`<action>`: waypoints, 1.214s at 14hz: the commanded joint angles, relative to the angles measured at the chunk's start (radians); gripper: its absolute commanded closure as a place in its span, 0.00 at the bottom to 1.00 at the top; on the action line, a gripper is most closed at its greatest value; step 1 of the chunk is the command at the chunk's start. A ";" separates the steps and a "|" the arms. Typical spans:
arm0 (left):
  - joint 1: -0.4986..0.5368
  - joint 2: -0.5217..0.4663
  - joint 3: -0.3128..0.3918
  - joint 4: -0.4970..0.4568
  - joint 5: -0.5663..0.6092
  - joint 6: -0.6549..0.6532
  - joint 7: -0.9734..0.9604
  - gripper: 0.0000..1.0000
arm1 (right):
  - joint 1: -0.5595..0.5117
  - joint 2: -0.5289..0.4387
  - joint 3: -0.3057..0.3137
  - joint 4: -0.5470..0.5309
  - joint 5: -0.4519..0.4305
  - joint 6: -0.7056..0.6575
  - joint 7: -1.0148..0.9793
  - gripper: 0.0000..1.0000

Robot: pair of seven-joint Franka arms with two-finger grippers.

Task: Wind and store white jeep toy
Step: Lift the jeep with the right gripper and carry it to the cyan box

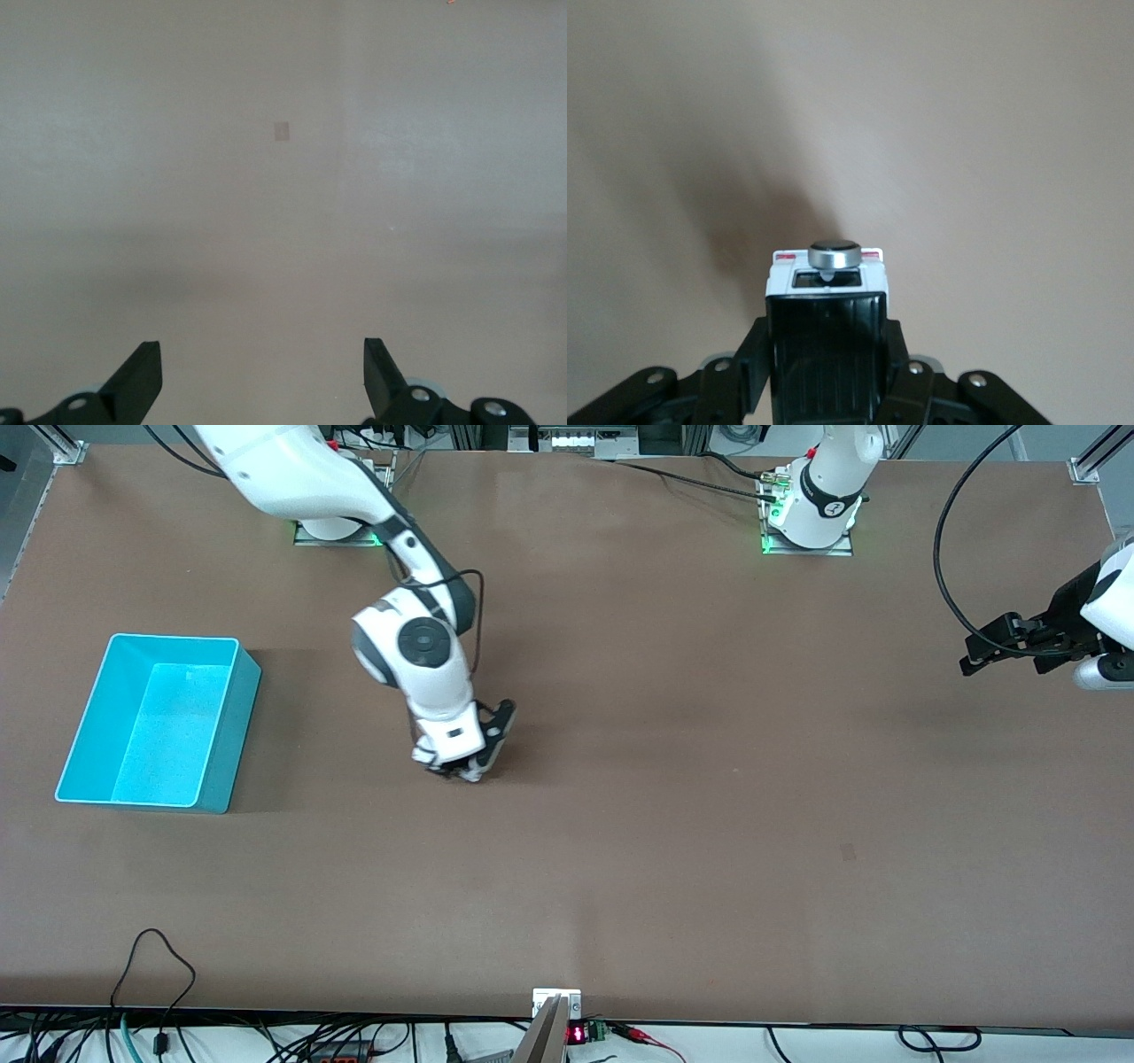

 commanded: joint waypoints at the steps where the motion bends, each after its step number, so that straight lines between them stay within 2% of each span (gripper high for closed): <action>1: 0.002 -0.017 -0.002 -0.003 -0.004 -0.016 0.019 0.00 | -0.097 -0.138 0.013 -0.062 -0.004 -0.090 0.059 1.00; 4: 0.000 -0.026 -0.002 -0.003 -0.004 -0.023 0.019 0.00 | -0.227 -0.235 0.004 -0.119 0.060 -0.150 0.063 1.00; 7: -0.003 -0.029 -0.019 -0.003 -0.004 -0.036 0.019 0.00 | -0.322 -0.311 -0.045 -0.174 0.082 -0.169 0.071 1.00; 10: -0.003 -0.031 -0.046 -0.003 -0.004 -0.052 0.019 0.00 | -0.353 -0.333 -0.150 -0.177 0.154 -0.222 0.094 1.00; 14: -0.003 -0.031 -0.079 -0.002 -0.004 -0.069 0.019 0.00 | -0.367 -0.330 -0.265 -0.180 0.156 -0.210 0.154 1.00; 17: 0.002 -0.031 -0.076 0.000 -0.005 -0.066 0.021 0.00 | -0.368 -0.319 -0.347 -0.226 0.156 -0.189 0.194 1.00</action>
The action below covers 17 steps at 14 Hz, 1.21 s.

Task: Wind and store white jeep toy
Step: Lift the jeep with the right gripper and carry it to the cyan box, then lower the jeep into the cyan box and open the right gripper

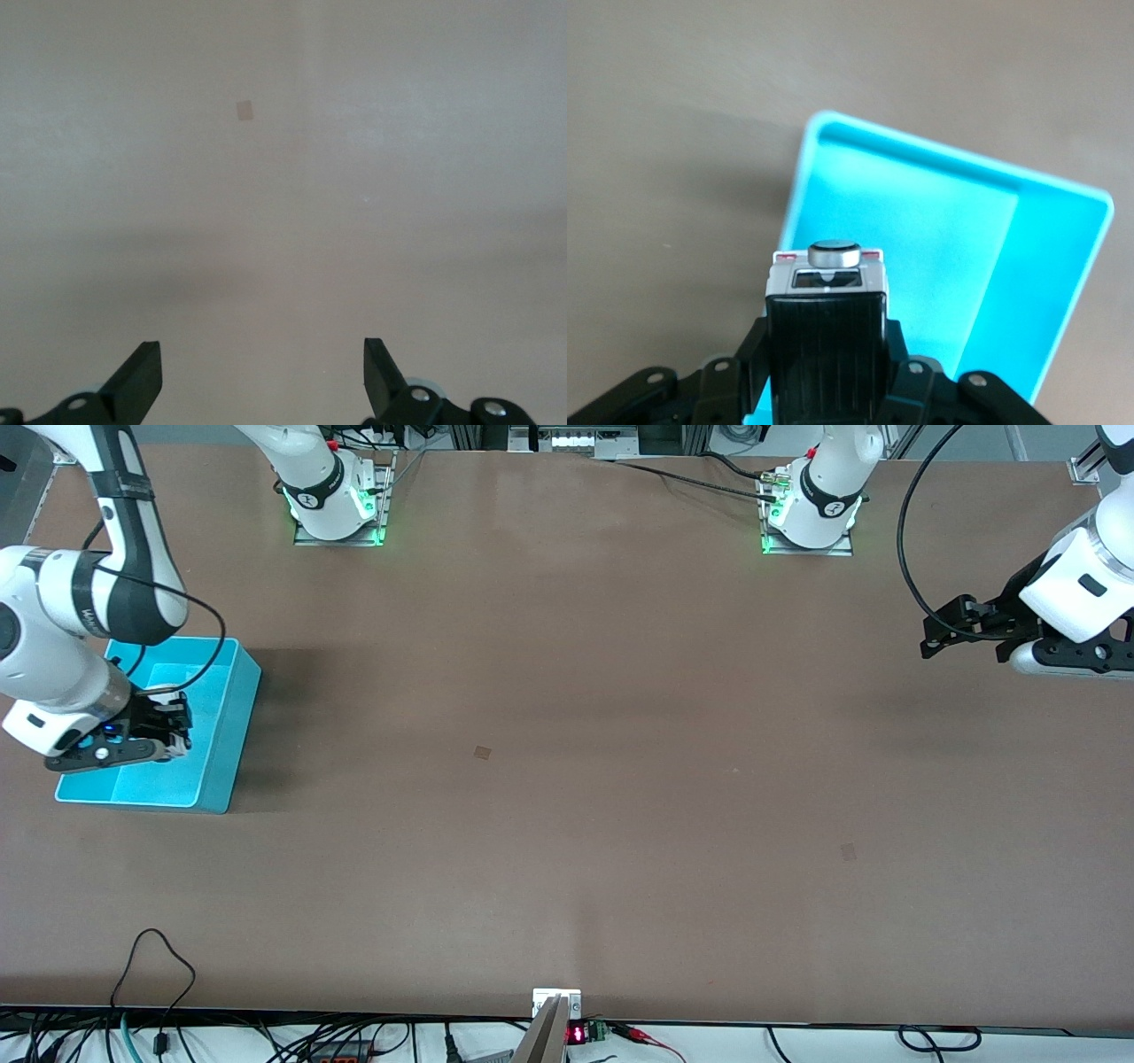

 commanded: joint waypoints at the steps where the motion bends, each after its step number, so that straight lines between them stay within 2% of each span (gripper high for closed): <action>1: 0.007 -0.018 0.003 0.000 -0.005 -0.017 0.020 0.00 | 0.001 -0.007 -0.058 -0.074 0.014 0.054 0.030 1.00; 5: 0.045 -0.018 0.014 0.000 -0.004 -0.017 0.020 0.00 | -0.036 0.034 -0.072 -0.178 0.014 0.236 0.033 1.00; 10: 0.048 -0.033 0.003 -0.011 -0.002 -0.017 0.020 0.00 | -0.078 0.132 -0.072 -0.188 0.014 0.326 0.034 1.00; 13: 0.050 -0.033 0.005 -0.013 -0.002 -0.022 0.020 0.00 | -0.087 0.155 -0.070 -0.186 0.017 0.331 0.034 1.00; 14: 0.050 -0.033 0.005 -0.014 -0.004 -0.023 0.020 0.00 | -0.087 0.161 -0.070 -0.186 0.046 0.331 0.034 0.99; 15: 0.050 -0.033 0.005 -0.011 -0.002 -0.022 0.020 0.00 | -0.087 0.172 -0.070 -0.185 0.081 0.331 0.033 0.96; 17: 0.050 -0.035 0.005 -0.011 -0.002 -0.022 0.021 0.00 | -0.085 0.181 -0.067 -0.183 0.090 0.331 0.033 0.80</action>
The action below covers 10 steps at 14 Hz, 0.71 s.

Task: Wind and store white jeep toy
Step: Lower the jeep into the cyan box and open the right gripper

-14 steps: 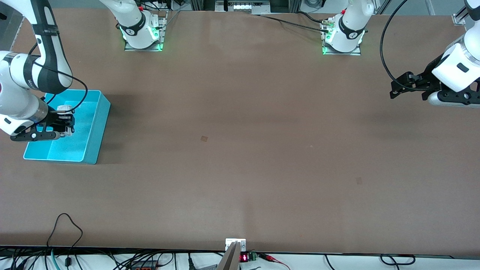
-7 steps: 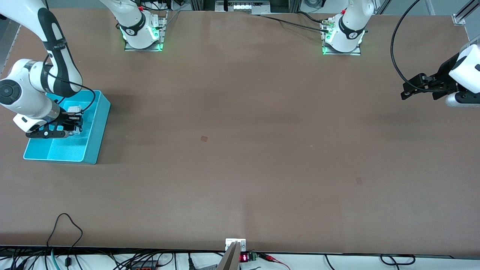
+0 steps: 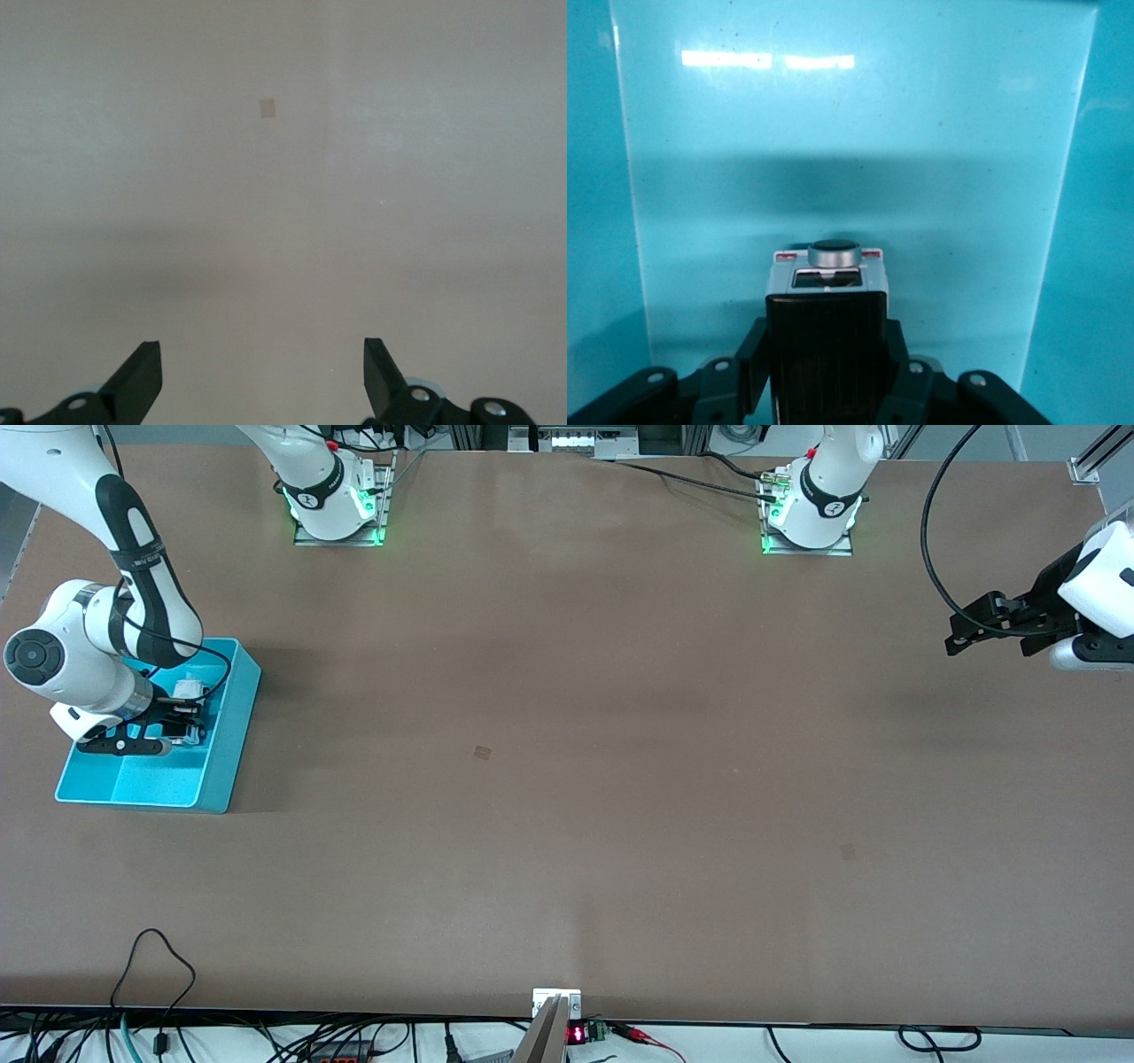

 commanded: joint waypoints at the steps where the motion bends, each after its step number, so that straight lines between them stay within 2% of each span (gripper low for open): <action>1: 0.007 -0.022 -0.003 -0.011 -0.004 -0.009 0.019 0.00 | -0.008 0.003 0.009 0.001 0.022 0.007 0.000 0.70; 4: 0.007 -0.022 -0.002 -0.011 -0.002 -0.009 0.018 0.00 | -0.010 0.004 0.011 0.003 0.022 0.006 0.000 0.31; 5: 0.007 -0.022 -0.002 -0.011 -0.004 -0.009 0.018 0.00 | -0.008 0.004 0.011 0.003 0.022 0.006 0.000 0.23; 6: 0.007 -0.022 -0.002 -0.011 -0.004 -0.009 0.018 0.00 | -0.008 0.004 0.011 0.003 0.022 0.006 0.000 0.07; 7: 0.007 -0.022 -0.002 -0.011 -0.004 -0.009 0.018 0.00 | -0.008 0.004 0.011 0.004 0.022 0.006 0.000 0.00; 10: 0.007 -0.022 -0.003 -0.011 -0.002 -0.009 0.018 0.00 | -0.008 -0.005 0.011 0.021 0.022 -0.002 -0.004 0.00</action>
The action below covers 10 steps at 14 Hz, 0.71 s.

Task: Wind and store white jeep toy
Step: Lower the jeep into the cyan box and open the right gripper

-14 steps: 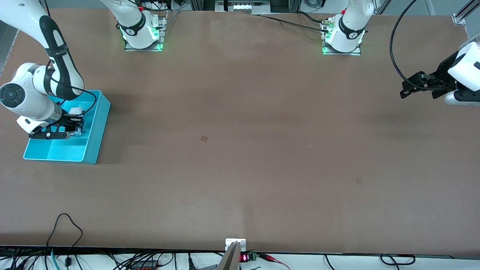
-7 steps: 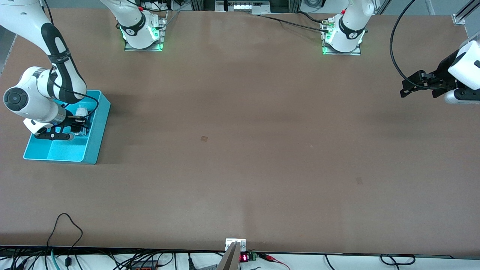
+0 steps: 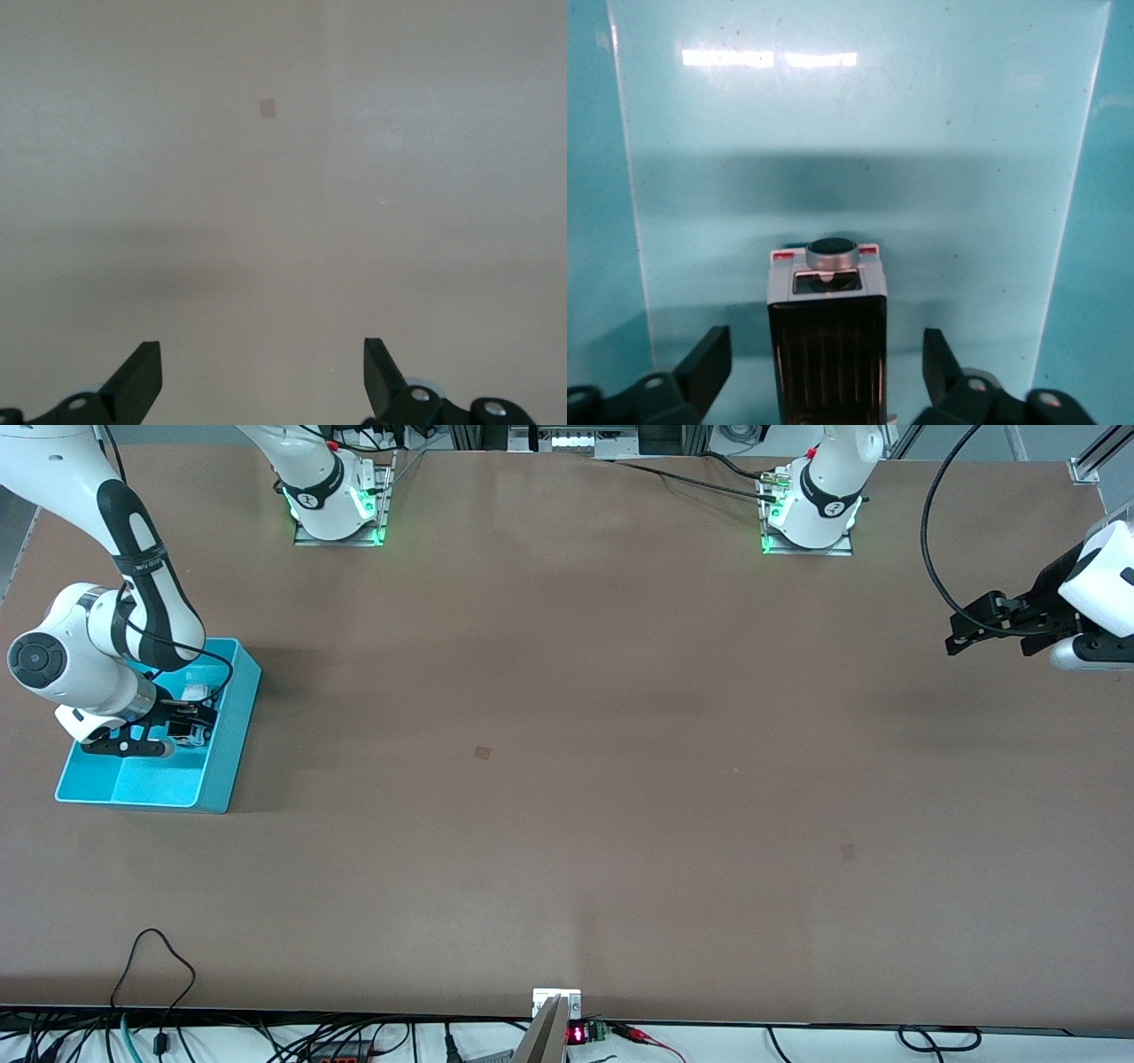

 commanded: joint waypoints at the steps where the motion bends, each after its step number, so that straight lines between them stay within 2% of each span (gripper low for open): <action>1: 0.007 -0.021 -0.002 -0.013 -0.004 -0.009 0.018 0.00 | -0.008 -0.027 0.009 0.021 0.016 -0.014 -0.009 0.00; 3: 0.007 -0.021 0.000 -0.011 -0.004 -0.009 0.019 0.00 | -0.008 -0.103 0.009 0.030 0.016 -0.090 -0.009 0.00; 4: 0.007 -0.021 0.000 -0.011 -0.004 -0.009 0.019 0.00 | -0.005 -0.134 0.009 0.062 0.016 -0.173 -0.009 0.00; 7: 0.007 -0.024 -0.002 -0.011 -0.004 -0.009 0.018 0.00 | 0.025 -0.209 0.012 0.212 0.017 -0.449 -0.009 0.00; 10: 0.007 -0.026 0.000 -0.010 -0.002 -0.009 0.018 0.00 | 0.039 -0.240 0.021 0.367 0.101 -0.659 -0.010 0.00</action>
